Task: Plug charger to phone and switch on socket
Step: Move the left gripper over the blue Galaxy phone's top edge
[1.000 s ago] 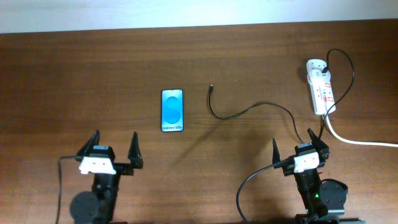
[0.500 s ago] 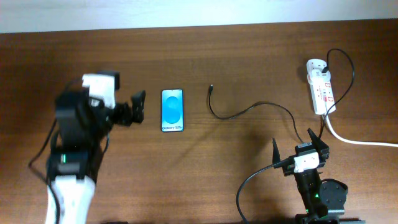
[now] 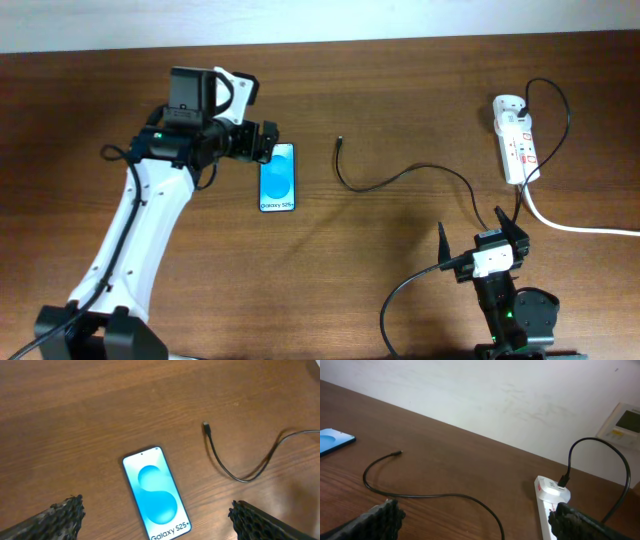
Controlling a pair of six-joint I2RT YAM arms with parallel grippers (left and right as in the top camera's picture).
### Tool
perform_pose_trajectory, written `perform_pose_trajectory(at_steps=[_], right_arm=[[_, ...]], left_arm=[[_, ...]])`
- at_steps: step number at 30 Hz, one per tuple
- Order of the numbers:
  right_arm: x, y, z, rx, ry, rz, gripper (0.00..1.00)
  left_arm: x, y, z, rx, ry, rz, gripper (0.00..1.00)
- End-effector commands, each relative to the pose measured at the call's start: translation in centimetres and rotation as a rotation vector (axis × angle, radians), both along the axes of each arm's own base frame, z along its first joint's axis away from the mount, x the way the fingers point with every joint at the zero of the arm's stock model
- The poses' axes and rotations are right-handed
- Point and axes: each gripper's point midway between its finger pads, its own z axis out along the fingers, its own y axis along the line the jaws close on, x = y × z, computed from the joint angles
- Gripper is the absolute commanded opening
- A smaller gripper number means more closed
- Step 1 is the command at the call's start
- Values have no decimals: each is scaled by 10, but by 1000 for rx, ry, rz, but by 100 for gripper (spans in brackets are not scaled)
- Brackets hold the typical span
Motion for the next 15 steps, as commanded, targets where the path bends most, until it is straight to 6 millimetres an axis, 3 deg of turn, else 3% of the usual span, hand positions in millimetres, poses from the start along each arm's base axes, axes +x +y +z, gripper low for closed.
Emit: perform_pose_trajectory(at_steps=[1, 7, 15], right_arm=[[0, 0, -2, 14, 6, 1, 98], [0, 0, -2, 14, 6, 1, 98], [0, 0, -2, 14, 6, 1, 99]], left_arm=[[3, -4, 9, 13, -26, -21, 99], [5, -10, 6, -11, -20, -40, 99], [16, -4, -45, -16, 139, 183, 95]])
